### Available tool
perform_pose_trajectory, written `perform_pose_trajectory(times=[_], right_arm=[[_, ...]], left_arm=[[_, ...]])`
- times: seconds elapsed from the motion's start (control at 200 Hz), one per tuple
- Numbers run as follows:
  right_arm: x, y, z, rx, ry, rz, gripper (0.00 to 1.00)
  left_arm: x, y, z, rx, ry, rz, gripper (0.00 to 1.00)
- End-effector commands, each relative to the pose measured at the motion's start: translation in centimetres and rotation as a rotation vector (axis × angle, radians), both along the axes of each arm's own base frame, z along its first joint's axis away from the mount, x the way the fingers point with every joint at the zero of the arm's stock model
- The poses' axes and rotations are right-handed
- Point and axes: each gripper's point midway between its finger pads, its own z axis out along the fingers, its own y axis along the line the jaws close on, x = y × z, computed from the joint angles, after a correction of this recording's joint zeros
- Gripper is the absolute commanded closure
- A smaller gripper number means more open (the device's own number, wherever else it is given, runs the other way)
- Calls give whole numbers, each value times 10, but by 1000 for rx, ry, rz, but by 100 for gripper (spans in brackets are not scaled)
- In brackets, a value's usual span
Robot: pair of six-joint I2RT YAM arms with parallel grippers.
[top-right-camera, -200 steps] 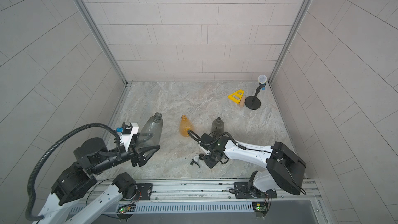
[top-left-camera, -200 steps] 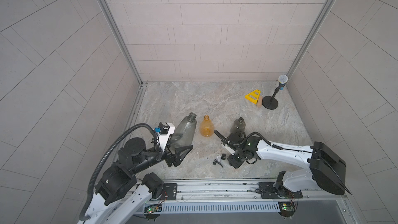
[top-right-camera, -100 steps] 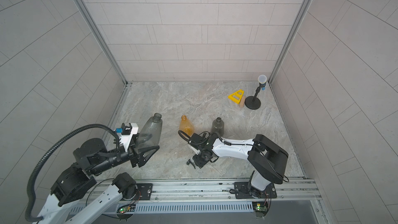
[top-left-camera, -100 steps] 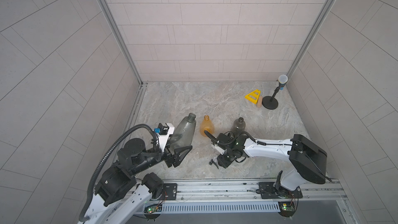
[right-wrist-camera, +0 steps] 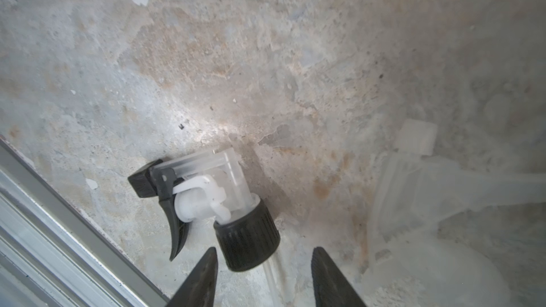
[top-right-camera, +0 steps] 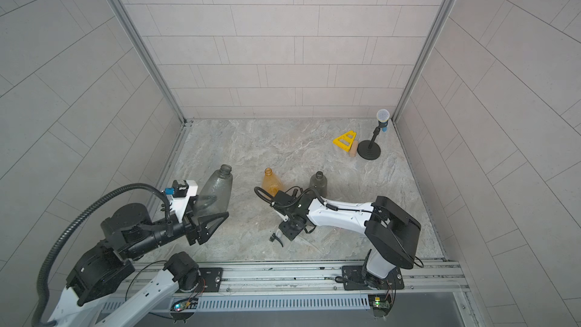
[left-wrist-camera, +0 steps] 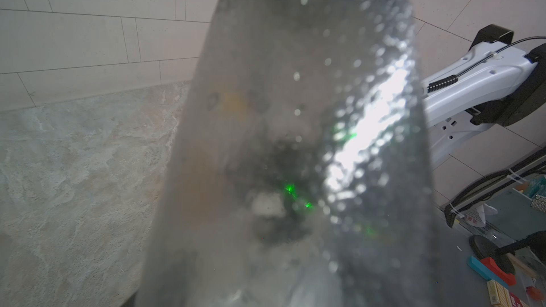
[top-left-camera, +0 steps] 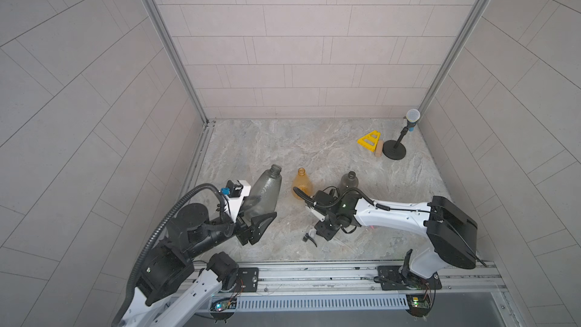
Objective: Attach spray nozzles to spray bottles
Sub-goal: Adjust the spray nozzle at the center of the board, then pick up the spray nozzle from the center of the board.
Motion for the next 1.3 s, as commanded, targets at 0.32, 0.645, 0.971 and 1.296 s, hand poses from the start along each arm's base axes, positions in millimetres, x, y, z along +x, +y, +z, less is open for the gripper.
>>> perform_pose_trajectory(times=[0.32,0.645,0.971,1.296], right_arm=[[3,-7,4,-151,-49,172,48],[-3,0,-15,-237,-40,248,50],[-9,13,-27,-251,-11,293,49],[-13,6,-41,-267,22,287,51]], left_arm=[[-3,35,15,55,-42,149,100],[1,46,19,72,-58,209,100],[1,56,23,81,-75,253,100],[1,56,24,80,-81,250,100]])
